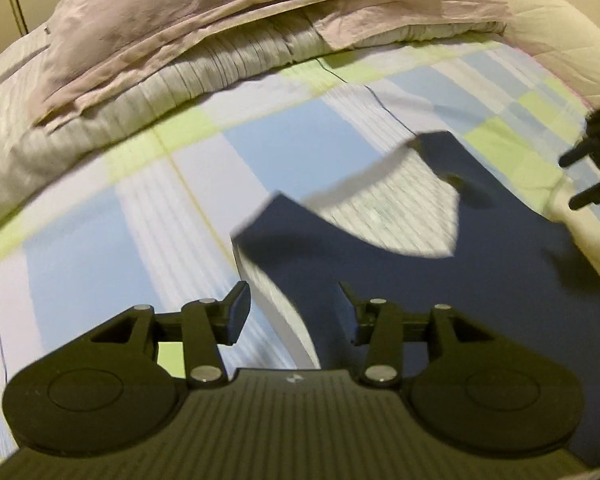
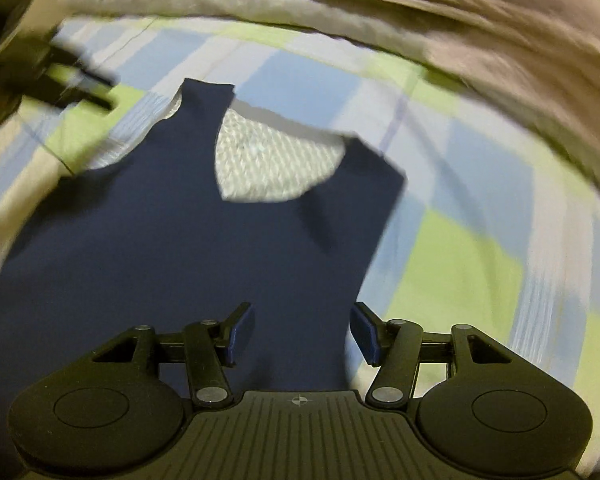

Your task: Fold clothes

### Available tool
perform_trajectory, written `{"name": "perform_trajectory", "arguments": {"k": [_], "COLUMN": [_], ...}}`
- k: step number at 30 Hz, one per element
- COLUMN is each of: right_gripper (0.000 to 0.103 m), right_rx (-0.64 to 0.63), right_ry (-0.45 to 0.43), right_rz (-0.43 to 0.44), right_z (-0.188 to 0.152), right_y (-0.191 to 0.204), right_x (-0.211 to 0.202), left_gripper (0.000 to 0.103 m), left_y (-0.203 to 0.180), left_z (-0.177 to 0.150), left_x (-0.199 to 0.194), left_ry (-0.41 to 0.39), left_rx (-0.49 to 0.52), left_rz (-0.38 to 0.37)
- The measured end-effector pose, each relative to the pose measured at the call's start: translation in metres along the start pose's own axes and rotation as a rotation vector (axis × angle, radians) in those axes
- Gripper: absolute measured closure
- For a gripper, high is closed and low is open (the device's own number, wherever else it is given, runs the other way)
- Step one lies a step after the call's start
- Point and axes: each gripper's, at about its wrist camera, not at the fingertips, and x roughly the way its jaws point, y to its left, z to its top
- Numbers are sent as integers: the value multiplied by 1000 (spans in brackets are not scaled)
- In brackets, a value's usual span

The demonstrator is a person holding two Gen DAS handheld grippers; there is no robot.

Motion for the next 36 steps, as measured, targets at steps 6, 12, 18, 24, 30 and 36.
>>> {"name": "perform_trajectory", "arguments": {"k": [6, 12, 18, 24, 30, 36], "right_gripper": [47, 47, 67, 103, 102, 102], "right_rx": [-113, -326, -367, -316, -276, -309], "right_ry": [-13, 13, 75, 52, -37, -125], "right_rz": [21, 40, 107, 58, 26, -14], "right_z": [54, 86, 86, 91, 77, 52], "right_y": [-62, -81, -88, -97, -84, -38], "right_x": [69, 115, 146, 125, 77, 10], "left_gripper": [61, 61, 94, 101, 101, 101], "left_y": [22, 20, 12, 14, 0, -24], "left_z": [22, 31, 39, 58, 37, 9], "left_x": [48, 79, 95, 73, 38, -45], "left_ry": [53, 111, 183, 90, 31, -77], "left_rx": [-5, 73, 168, 210, 291, 287], "left_rz": [15, -21, -67, -81, -88, -135]}}
